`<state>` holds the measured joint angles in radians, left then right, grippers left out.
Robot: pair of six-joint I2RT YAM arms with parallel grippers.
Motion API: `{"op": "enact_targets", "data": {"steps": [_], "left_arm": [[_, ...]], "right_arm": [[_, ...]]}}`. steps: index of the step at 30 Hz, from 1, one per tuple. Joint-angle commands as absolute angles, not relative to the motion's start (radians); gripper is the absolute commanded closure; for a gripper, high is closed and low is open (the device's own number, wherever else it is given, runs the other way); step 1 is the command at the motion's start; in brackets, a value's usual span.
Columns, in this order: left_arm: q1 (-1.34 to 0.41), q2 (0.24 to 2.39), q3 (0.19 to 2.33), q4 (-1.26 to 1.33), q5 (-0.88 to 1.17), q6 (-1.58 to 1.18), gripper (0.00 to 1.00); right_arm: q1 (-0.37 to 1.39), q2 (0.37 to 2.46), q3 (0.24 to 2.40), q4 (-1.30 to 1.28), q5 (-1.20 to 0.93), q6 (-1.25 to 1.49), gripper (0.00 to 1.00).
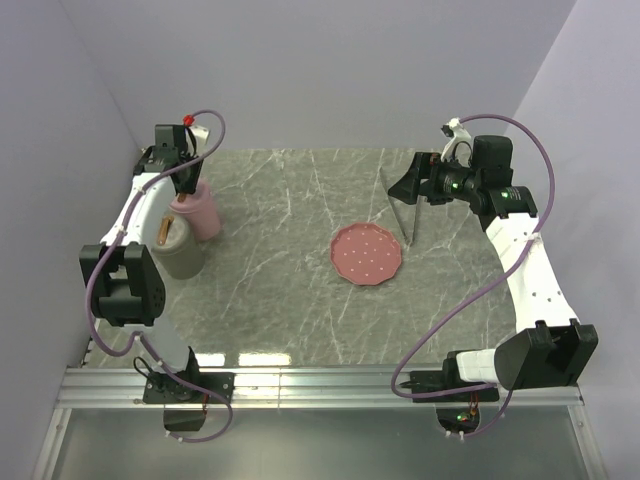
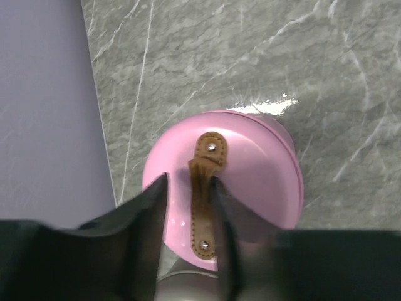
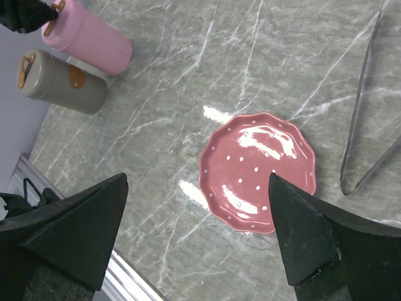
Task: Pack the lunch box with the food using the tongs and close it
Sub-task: Move the lunch box
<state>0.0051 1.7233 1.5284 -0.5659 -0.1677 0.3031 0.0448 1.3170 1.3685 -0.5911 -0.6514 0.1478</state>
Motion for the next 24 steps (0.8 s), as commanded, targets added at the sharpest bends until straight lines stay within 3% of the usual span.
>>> {"op": "enact_targets", "data": {"steps": [1,11,12,17,18,22,24], "left_arm": [[0.031,1.709,1.548,-0.687,-0.149,0.305,0.57],[0.031,1.68,1.663,-0.727,-0.101,0.319,0.42],[0.029,1.677,1.673,-0.73,-0.095,0.318,0.34],[0.032,1.646,1.755,-0.771,0.021,0.295,0.26],[0.032,1.637,1.761,-0.773,0.043,0.287,0.12],[0.032,1.547,1.761,-0.75,0.221,0.253,0.01],[0.031,1.513,1.735,-0.72,0.303,0.218,0.01]], "right_arm": [[0.035,1.279,1.365,-0.557,-0.669,0.15,0.0],[0.037,1.281,1.381,-0.561,-0.676,0.15,0.0],[0.037,1.278,1.381,-0.561,-0.676,0.15,0.0],[0.035,1.269,1.385,-0.569,-0.675,0.14,0.0],[0.037,1.269,1.387,-0.574,-0.675,0.137,0.0],[0.035,1.261,1.393,-0.609,-0.66,0.092,0.0],[0.037,1.258,1.399,-0.649,-0.643,0.065,0.0]]}}
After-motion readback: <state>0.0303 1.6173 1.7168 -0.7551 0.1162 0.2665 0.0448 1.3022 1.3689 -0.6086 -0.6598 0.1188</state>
